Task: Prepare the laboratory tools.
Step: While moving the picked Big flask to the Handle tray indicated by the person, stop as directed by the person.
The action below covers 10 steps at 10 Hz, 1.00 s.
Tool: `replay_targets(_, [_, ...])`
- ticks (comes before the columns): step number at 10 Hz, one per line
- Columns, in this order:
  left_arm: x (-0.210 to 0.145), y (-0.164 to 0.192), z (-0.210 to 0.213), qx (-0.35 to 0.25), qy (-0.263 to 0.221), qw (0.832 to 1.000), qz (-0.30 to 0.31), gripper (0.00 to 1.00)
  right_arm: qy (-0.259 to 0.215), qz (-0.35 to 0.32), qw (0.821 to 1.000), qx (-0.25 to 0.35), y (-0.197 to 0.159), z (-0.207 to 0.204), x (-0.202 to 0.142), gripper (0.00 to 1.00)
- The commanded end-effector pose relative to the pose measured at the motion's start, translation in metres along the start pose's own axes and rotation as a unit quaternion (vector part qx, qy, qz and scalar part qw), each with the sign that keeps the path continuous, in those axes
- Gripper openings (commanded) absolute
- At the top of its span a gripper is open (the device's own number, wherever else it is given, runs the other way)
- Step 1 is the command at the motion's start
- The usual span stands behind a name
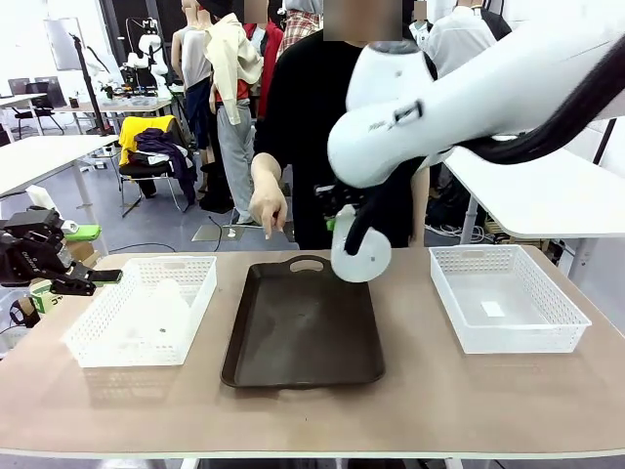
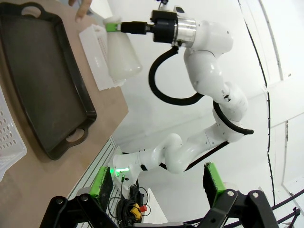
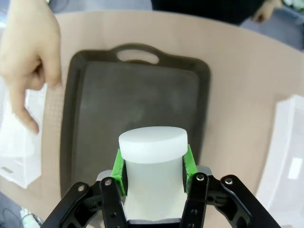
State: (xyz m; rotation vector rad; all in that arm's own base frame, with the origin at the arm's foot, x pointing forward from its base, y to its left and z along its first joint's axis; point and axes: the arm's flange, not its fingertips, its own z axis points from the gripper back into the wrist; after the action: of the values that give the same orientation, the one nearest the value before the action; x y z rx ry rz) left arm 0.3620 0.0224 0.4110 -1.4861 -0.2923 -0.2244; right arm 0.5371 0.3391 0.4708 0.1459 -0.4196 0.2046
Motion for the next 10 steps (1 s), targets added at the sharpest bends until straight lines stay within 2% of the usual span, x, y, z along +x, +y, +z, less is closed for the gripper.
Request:
replay_targets(1, [-0.001, -0.002, 0.002, -0.001, -0.001, 1.000, -0.002, 1.00, -0.030, 0.007, 0.999, -0.014, 0.027, -0.020, 0.011, 0.00])
replay_targets(4, [-0.001, -0.002, 0.002, -0.001, -0.001, 1.000, -0.002, 1.00, 0.000, 0.030, 0.999, -0.020, 0.053, -0.043, 0.000, 0.00])
replay_targets(10, [-0.001, -0.002, 0.002, -0.001, -0.001, 1.000, -0.002, 1.00, 0.026, 0.009, 1.000, -0.006, 0.041, -0.041, 0.001, 0.00])
